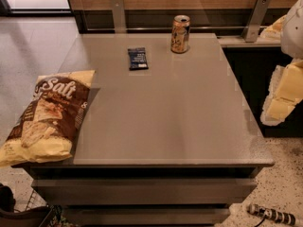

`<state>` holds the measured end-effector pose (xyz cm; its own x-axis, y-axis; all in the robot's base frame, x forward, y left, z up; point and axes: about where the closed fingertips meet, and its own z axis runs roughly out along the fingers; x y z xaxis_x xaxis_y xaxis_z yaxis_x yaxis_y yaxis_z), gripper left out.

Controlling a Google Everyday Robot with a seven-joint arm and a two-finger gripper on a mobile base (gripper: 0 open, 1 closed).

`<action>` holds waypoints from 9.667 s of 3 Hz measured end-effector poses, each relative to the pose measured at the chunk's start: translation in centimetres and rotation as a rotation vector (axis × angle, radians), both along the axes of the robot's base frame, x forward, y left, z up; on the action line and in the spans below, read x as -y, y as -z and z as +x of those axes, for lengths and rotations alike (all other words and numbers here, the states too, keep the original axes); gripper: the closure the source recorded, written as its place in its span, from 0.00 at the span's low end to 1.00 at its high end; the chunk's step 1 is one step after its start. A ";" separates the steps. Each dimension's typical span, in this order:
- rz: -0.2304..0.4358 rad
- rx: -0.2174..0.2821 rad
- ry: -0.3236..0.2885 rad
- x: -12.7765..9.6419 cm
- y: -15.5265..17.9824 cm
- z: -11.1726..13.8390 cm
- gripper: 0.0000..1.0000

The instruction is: Move orange can near brown chip bag

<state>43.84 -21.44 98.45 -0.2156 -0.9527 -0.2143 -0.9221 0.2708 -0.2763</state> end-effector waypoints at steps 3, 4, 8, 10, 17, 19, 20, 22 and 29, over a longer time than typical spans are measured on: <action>0.185 0.161 0.058 2.2 0.0 8.2 0.00; 0.342 0.273 0.081 2.3 0.1 13.4 0.00; 0.877 0.475 0.141 -1.0 1.1 26.4 0.00; 0.921 0.489 0.154 -1.6 2.3 29.0 0.00; 1.175 0.367 0.231 -9.6 10.7 42.5 0.47; 1.177 0.360 0.226 -10.3 10.9 42.5 0.94; 1.178 0.357 0.224 -10.6 11.0 42.6 1.00; 1.173 0.349 0.186 -10.9 8.8 41.1 1.00; 1.208 0.177 -0.099 -22.1 3.9 13.1 1.00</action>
Offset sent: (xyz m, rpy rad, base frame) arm 0.0924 -0.0377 0.0019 0.1751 -0.1742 -0.0677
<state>56.90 0.68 94.60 -0.0317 -0.1321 -0.9907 -0.9284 0.3712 -0.0198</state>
